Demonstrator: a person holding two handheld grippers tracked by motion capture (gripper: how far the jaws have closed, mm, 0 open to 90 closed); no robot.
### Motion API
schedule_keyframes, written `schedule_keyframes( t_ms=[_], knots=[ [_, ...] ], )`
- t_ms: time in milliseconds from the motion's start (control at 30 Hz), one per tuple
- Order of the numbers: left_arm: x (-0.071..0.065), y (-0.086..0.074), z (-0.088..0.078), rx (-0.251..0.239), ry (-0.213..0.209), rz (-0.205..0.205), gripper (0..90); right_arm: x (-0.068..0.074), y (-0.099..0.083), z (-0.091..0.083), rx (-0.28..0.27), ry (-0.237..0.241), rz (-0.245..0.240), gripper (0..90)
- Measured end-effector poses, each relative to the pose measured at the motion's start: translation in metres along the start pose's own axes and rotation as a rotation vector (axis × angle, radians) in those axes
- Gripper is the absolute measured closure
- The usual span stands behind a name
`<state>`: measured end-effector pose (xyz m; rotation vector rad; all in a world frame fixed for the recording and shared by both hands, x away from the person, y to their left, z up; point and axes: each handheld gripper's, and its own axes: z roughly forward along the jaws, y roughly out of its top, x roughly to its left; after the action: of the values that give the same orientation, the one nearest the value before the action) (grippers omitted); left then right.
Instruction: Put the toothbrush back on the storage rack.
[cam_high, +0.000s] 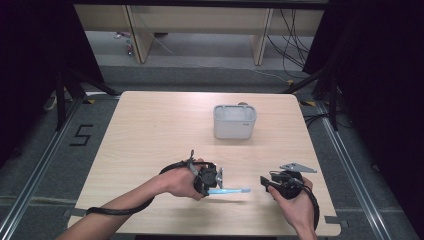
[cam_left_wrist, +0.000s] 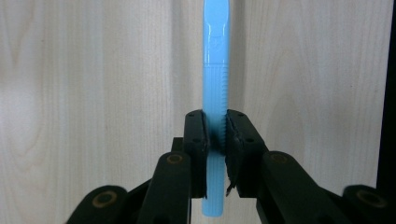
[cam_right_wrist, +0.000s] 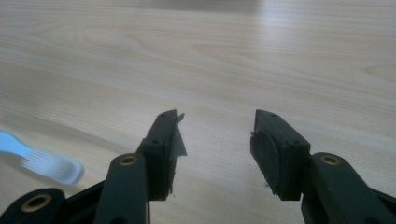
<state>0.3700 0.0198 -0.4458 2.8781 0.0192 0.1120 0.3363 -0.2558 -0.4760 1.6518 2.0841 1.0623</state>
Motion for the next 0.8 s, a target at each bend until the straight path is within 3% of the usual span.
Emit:
schedule_keyframes(
  t_ms=[33, 100, 133, 167, 200, 233, 267, 333, 433, 467, 567, 600, 633, 667, 700, 767, 800],
  knots=[
    [0.000, -0.003, -0.004, -0.014, 0.005, -0.007, 78.5, -0.003, -0.001, 0.001, -0.029, 0.012, -0.015, 51.5],
    [0.000, -0.005, -0.005, -0.021, 0.009, -0.011, 78.5, -0.005, -0.001, 0.002, -0.033, -0.001, -0.042, 51.6],
    [0.000, -0.008, -0.009, -0.047, 0.020, -0.020, 78.5, -0.005, -0.001, 0.001, -0.029, -0.003, -0.044, 51.5],
    [0.000, -0.008, -0.009, -0.047, 0.020, -0.020, 78.5, -0.005, -0.001, 0.001, -0.029, -0.003, -0.044, 51.5],
    [0.000, -0.010, -0.011, -0.058, 0.023, -0.025, 78.5, -0.002, -0.001, 0.001, -0.016, 0.003, 0.001, 51.4],
    [0.001, -0.012, -0.013, -0.075, 0.031, -0.025, 78.5, -0.001, -0.002, 0.001, -0.014, -0.002, -0.001, 51.3],
    [0.001, -0.016, -0.017, -0.112, 0.046, -0.027, 78.6, -0.003, -0.002, 0.004, -0.040, 0.003, -0.043, 51.2],
    [0.000, -0.017, -0.019, -0.137, 0.054, -0.031, 78.5, -0.002, -0.002, 0.004, -0.038, 0.009, -0.043, 51.2],
    [-0.002, -0.026, -0.022, -0.233, 0.078, -0.081, 78.6, 0.001, -0.003, 0.006, -0.054, 0.030, -0.029, 51.3],
    [-0.002, -0.028, -0.023, -0.243, 0.083, -0.082, 78.6, 0.004, -0.003, 0.006, -0.038, 0.027, -0.004, 51.3],
    [-0.002, -0.033, -0.025, -0.274, 0.090, -0.092, 78.6, 0.004, -0.003, 0.007, -0.045, 0.032, -0.020, 51.3],
    [-0.002, -0.036, -0.026, -0.288, 0.094, -0.099, 78.6, 0.003, -0.003, 0.009, -0.061, 0.050, -0.047, 51.3],
    [-0.003, -0.042, -0.026, -0.323, 0.093, -0.125, 78.6, 0.004, -0.003, 0.008, -0.050, 0.037, -0.040, 51.2],
    [-0.003, -0.042, -0.026, -0.323, 0.093, -0.125, 78.6, 0.004, -0.003, 0.008, -0.050, 0.037, -0.040, 51.2],
    [-0.004, -0.048, -0.026, -0.362, 0.113, -0.149, 78.6, 0.008, -0.003, 0.007, -0.046, 0.033, -0.011, 51.3],
    [-0.005, -0.055, -0.027, -0.380, 0.127, -0.151, 78.6, 0.006, -0.002, 0.008, -0.061, 0.025, -0.064, 51.4],
    [-0.006, -0.058, -0.027, -0.395, 0.126, -0.164, 78.6, 0.007, -0.002, 0.007, -0.057, 0.022, -0.061, 51.5]
  ],
)
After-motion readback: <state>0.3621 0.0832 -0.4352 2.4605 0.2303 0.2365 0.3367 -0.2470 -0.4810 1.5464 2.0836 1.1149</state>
